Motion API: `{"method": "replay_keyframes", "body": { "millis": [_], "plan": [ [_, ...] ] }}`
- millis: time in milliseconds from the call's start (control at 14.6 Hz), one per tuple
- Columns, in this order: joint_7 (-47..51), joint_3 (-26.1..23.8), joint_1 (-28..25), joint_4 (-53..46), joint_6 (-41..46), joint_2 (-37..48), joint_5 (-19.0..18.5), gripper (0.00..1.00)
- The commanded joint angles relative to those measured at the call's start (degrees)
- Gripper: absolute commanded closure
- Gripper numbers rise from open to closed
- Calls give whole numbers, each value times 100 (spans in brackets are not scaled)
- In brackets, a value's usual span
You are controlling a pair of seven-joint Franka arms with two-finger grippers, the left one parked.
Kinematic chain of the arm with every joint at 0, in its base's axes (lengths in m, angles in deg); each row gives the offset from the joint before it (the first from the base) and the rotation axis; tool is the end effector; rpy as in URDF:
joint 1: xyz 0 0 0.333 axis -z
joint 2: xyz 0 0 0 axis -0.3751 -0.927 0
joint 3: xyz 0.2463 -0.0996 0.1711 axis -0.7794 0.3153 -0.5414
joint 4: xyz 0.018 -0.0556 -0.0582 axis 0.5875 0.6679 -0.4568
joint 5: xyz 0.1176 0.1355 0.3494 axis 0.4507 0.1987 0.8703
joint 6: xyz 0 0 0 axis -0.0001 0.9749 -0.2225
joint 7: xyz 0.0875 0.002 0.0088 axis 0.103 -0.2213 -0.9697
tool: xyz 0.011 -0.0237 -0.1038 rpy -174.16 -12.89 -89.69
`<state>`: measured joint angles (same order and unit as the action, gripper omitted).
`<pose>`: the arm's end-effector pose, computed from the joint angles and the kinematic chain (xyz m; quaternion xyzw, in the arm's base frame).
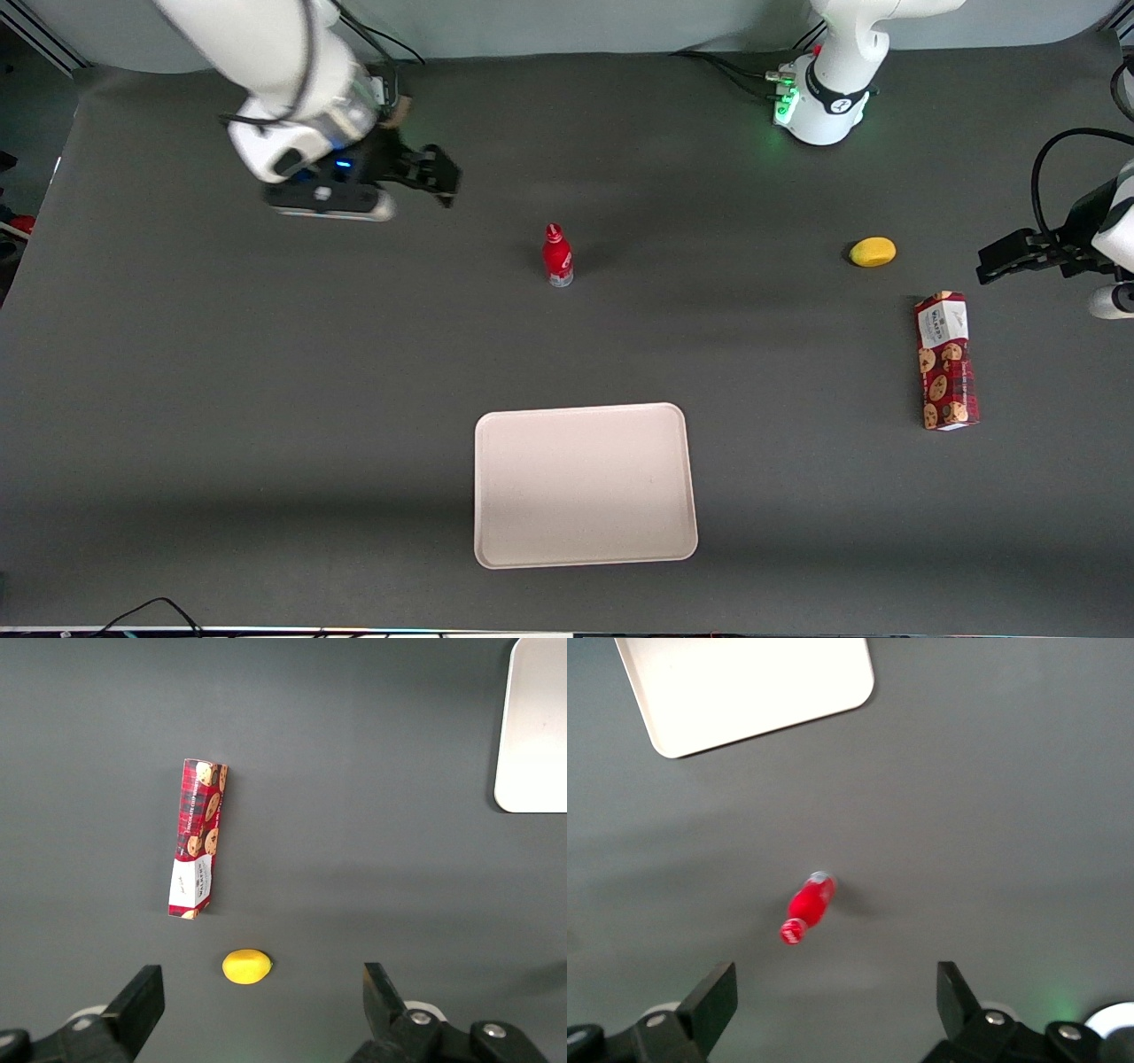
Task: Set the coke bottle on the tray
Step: 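Move the open right gripper over the red Coca-Cola bottle, then lower the right gripper around the bottle neck and close it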
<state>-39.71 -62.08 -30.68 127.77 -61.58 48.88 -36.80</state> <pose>0.4807 0.3572 0.5809 -0.9911 0.1108 0.0522 0.0514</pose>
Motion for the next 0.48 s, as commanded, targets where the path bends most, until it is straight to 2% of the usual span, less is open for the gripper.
{"method": "replay_keyframes", "body": {
  "millis": [0, 137, 206, 412],
  "plan": [
    [1220, -718, -92, -258, -476, -1052, -627, 0],
    [2029, -1193, -206, -5, -923, -1581, -1513, 0],
    [2207, -1291, -207, 241, -1256, -1704, -1709, 0],
    [2436, -1284, -215, 1014, -2172, -1758, -1763, 0]
  ]
}}
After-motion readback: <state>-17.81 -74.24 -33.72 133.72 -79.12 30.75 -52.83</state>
